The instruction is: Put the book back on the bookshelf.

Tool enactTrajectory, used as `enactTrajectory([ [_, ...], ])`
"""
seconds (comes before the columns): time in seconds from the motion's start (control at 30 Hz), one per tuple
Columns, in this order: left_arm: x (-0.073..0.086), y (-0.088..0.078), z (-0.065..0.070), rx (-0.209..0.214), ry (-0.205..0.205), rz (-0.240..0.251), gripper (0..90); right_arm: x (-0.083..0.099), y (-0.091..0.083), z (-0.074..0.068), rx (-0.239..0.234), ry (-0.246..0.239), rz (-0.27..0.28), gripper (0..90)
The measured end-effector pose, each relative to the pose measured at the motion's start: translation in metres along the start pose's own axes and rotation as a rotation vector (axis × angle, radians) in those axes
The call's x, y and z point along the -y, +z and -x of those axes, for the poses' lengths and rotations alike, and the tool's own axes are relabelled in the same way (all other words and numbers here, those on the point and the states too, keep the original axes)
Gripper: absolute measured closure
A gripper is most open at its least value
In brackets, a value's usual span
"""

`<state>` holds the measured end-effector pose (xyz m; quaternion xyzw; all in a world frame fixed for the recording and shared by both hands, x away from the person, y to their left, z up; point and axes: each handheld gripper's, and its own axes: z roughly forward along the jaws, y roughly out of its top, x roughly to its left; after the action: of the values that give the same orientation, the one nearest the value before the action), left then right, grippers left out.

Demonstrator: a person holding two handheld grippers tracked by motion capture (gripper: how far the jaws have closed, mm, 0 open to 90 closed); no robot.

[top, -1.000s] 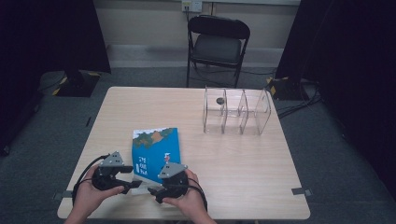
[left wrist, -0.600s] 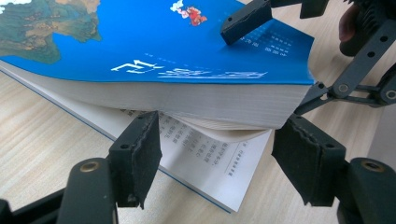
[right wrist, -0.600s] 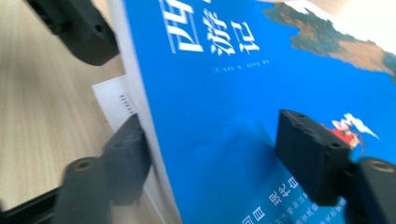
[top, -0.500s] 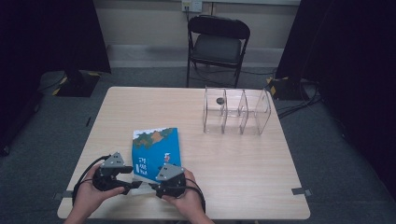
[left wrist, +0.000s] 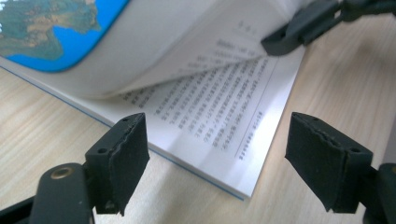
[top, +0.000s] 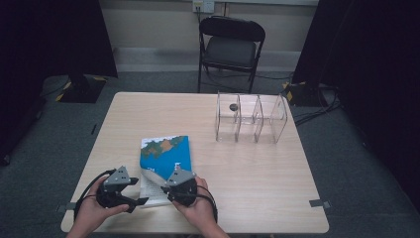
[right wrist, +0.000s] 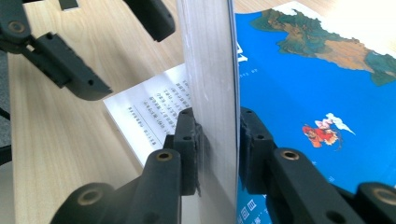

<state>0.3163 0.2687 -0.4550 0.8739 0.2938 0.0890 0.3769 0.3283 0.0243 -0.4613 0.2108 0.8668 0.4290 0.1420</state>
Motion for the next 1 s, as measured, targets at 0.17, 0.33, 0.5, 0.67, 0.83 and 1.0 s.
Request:
enactTrajectory([
  [0.17, 0.0, -0.004, 0.0, 0.021, 0.017, 0.027, 19.5, -0.006, -0.005, 0.002, 0.006, 0.027, -0.008, 74.2],
  [0.33, -0.002, -0.005, 0.003, 0.057, 0.044, 0.051, 17.5, -0.016, -0.013, 0.008, 0.01, 0.044, -0.006, 75.0],
  [0.5, -0.003, -0.008, 0.003, 0.075, 0.054, 0.064, 16.3, -0.026, -0.019, 0.014, 0.003, 0.066, -0.016, 75.2],
  [0.67, 0.0, -0.012, 0.0, 0.093, 0.061, 0.081, 16.1, -0.037, -0.024, 0.02, 0.005, 0.075, -0.02, 75.3],
  [0.83, 0.004, -0.013, -0.004, 0.109, 0.058, 0.075, 16.1, -0.051, -0.03, 0.026, 0.01, 0.086, -0.027, 75.3],
  [1.0, 0.013, -0.014, -0.011, 0.111, 0.073, 0.049, 16.1, -0.059, -0.03, 0.029, 0.012, 0.095, -0.056, 75.3],
])
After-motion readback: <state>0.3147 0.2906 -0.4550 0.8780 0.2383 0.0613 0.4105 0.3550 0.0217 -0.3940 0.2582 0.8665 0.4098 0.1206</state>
